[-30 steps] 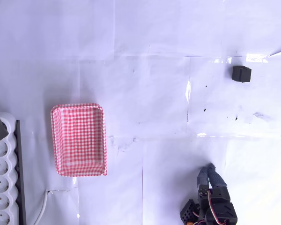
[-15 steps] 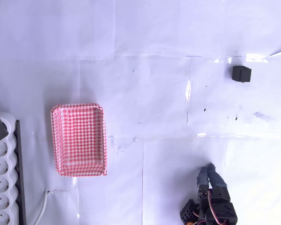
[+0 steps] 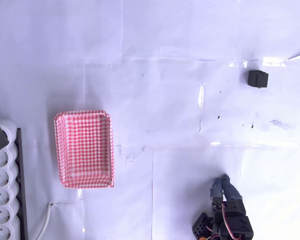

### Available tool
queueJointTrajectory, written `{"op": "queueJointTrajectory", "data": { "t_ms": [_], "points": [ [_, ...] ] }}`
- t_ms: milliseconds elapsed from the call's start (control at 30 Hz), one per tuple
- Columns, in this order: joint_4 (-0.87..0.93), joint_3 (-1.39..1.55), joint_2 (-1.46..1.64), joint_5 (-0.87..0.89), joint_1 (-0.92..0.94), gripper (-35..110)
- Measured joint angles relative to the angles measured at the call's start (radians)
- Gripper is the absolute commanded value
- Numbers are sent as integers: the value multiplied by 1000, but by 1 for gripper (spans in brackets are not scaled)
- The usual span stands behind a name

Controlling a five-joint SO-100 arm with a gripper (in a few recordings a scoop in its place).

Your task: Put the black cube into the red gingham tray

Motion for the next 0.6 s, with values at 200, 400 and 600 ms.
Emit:
{"op": "queueJointTrajectory", "data": {
  "t_ms": [200,400,600],
  "points": [
    [2,0,0,-11,6,5],
    [-144,0,98,193,83,11],
    [-819,5,577,104,140,26]
  ]
}}
